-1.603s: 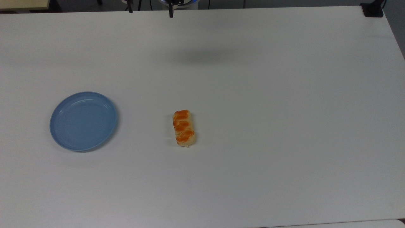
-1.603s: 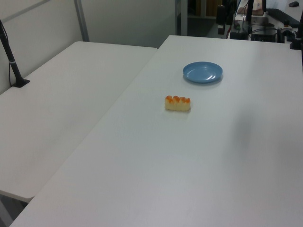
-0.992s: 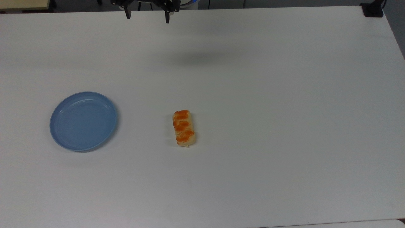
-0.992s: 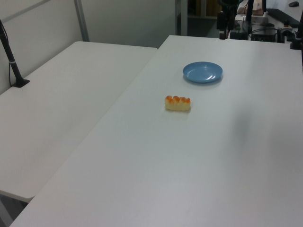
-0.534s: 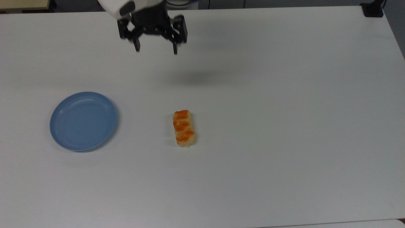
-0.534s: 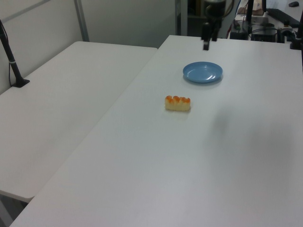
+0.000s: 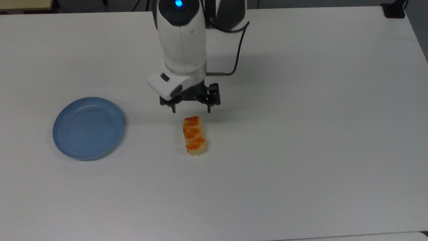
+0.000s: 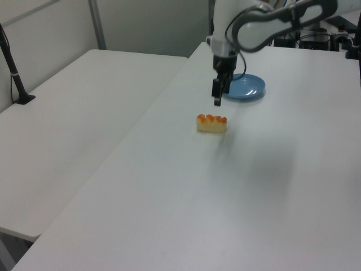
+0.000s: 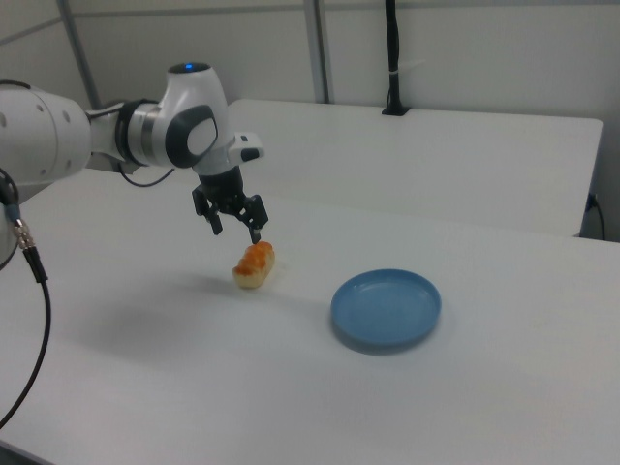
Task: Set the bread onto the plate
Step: 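Lower the gripper around the bread roll and close on it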
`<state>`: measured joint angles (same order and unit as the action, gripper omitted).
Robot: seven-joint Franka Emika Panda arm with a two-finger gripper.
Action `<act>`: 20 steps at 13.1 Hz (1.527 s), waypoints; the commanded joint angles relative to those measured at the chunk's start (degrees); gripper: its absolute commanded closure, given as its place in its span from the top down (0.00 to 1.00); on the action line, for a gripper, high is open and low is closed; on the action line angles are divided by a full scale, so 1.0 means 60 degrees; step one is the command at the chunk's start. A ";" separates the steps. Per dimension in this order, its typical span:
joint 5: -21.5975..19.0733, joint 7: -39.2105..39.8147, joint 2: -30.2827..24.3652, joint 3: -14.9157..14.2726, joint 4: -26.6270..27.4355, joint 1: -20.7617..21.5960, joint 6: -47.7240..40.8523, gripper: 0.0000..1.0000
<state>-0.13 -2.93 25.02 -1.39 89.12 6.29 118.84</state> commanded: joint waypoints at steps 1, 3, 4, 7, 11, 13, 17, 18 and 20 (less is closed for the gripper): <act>0.0400 0.0078 0.0837 -0.0061 -0.0206 0.0284 0.0729 1.00; 0.0504 0.0048 0.1088 -0.0061 -0.0191 0.0474 0.1254 1.00; 0.0504 0.0048 0.1176 -0.0061 -0.0191 0.0475 0.1359 1.00; 0.0519 0.0063 0.1323 -0.0075 -0.0191 0.0387 0.1593 0.98; 0.0841 0.0063 0.1660 -0.0075 -0.0191 0.0299 0.1872 0.76; 0.0841 0.0063 0.1661 -0.0075 -0.0191 0.0299 0.1902 0.51; 0.0783 0.0063 0.1311 -0.0177 -0.0394 0.0270 0.1727 0.30; 0.0797 0.0092 0.1265 -0.0192 -0.0425 0.0168 0.1494 0.30; 0.0812 0.0151 0.1163 -0.0192 -0.0732 -0.0212 0.0937 0.30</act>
<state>4.50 -2.93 33.67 -2.19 86.28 7.29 128.52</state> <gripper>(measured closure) 0.696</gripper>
